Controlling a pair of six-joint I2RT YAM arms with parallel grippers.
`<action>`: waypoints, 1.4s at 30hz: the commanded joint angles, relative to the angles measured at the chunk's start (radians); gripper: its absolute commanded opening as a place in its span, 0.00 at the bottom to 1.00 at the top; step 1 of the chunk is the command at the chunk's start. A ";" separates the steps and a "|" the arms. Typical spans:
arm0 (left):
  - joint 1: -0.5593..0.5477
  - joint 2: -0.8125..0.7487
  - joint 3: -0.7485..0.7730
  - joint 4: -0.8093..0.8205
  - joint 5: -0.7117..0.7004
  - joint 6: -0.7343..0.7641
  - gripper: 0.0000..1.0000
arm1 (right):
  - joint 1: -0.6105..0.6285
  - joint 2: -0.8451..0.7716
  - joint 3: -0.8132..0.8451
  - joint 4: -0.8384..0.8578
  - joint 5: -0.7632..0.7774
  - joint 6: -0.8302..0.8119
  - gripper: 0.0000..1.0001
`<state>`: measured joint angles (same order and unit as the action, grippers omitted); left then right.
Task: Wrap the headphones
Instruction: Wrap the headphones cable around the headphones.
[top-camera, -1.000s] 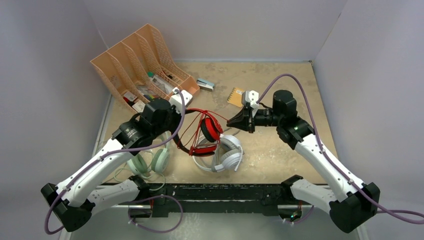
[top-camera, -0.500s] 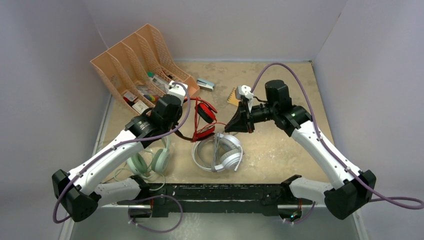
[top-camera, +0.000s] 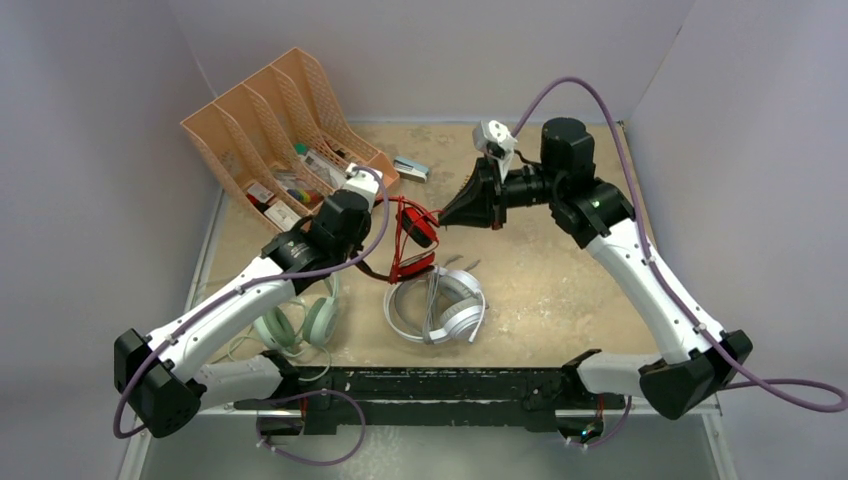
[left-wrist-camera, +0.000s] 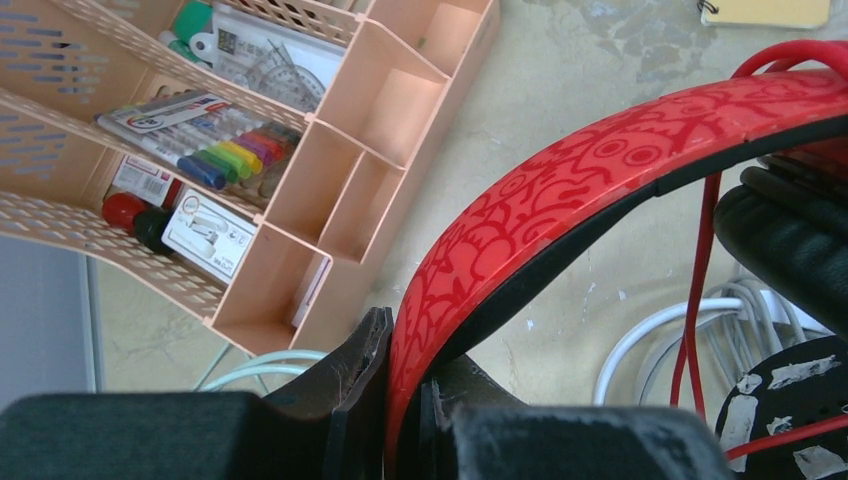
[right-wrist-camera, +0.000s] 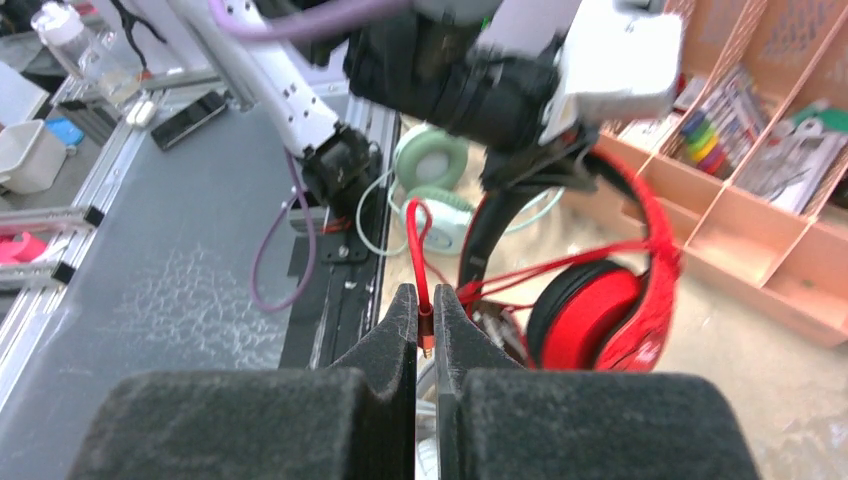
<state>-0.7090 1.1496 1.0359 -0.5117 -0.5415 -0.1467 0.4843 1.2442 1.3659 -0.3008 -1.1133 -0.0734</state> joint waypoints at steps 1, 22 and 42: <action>0.003 -0.067 -0.029 0.097 0.073 0.028 0.00 | 0.004 0.062 0.131 0.036 0.040 0.059 0.00; 0.001 -0.436 -0.225 0.323 0.452 0.213 0.00 | -0.019 0.376 0.332 -0.094 0.179 0.255 0.00; 0.002 -0.282 -0.067 0.643 0.358 0.306 0.00 | -0.024 0.326 -0.066 0.460 -0.003 0.889 0.00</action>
<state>-0.7090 0.8665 0.8673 -0.0910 -0.2165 0.1295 0.4690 1.6234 1.3739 -0.1318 -1.0737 0.5701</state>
